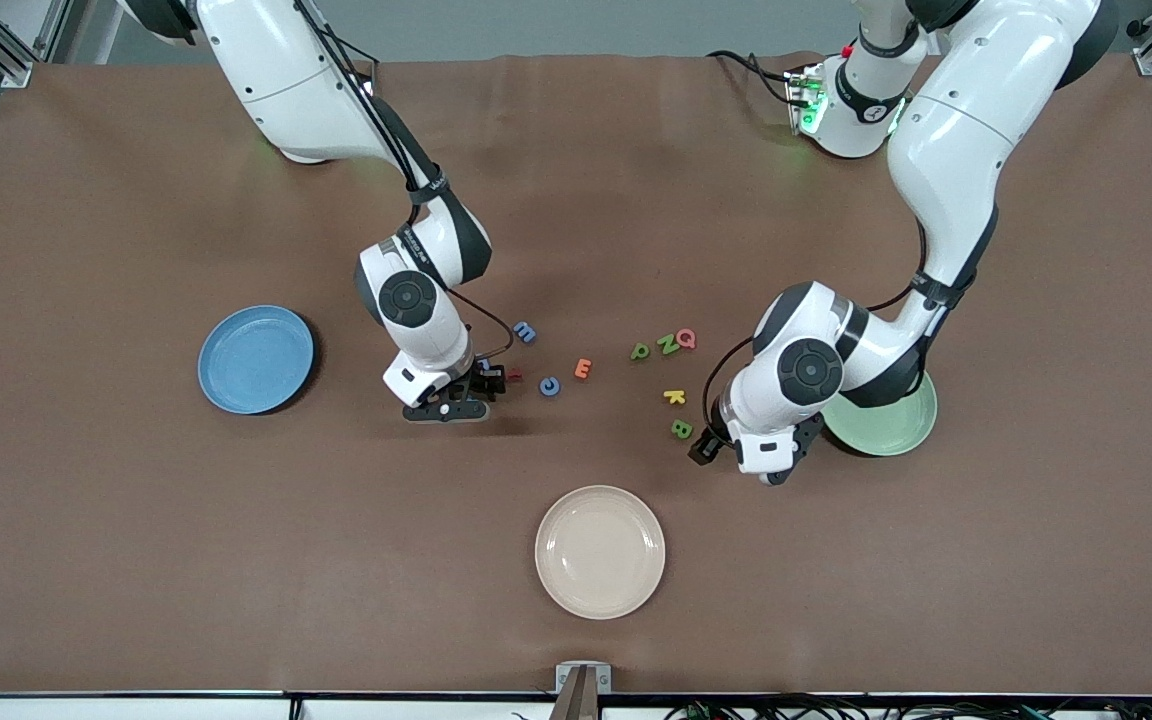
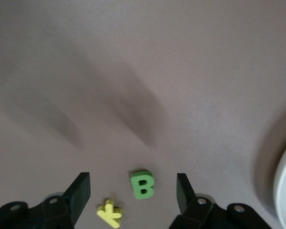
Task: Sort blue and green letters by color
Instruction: 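Grasp the blue x with the right gripper while the left grasps green B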
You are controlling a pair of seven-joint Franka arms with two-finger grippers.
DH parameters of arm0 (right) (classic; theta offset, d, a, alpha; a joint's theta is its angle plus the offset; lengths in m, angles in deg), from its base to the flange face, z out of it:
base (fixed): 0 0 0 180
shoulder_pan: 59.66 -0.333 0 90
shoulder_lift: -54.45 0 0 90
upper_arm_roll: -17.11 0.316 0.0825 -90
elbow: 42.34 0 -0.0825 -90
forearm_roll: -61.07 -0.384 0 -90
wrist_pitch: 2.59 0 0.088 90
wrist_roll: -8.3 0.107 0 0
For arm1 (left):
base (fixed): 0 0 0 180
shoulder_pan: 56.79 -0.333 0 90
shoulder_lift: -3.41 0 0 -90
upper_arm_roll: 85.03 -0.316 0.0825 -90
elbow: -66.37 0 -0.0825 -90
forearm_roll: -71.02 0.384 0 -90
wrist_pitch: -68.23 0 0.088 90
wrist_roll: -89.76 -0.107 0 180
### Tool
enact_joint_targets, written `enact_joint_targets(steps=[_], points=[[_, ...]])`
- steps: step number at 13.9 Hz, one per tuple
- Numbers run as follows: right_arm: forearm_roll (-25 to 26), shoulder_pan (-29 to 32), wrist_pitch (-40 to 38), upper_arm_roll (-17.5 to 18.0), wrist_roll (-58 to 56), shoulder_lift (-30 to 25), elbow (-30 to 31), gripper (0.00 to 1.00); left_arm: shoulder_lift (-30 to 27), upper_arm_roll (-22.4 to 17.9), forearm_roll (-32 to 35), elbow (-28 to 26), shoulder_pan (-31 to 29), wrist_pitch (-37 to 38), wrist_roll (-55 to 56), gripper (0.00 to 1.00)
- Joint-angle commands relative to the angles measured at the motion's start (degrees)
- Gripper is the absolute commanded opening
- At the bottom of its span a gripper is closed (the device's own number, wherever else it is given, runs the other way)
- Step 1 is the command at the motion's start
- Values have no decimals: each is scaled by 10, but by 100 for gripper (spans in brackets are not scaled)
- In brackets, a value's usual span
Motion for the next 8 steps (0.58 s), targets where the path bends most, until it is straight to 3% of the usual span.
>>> enact_joint_targets(steps=[1,8], points=[[4,-5,-7,-6,-27,6,-9,73,31,-5,6,11,17,-34,29,75],[51,6,-8,-7,-71,9,-12,71,49,-10,6,8,33,-54,38,60]])
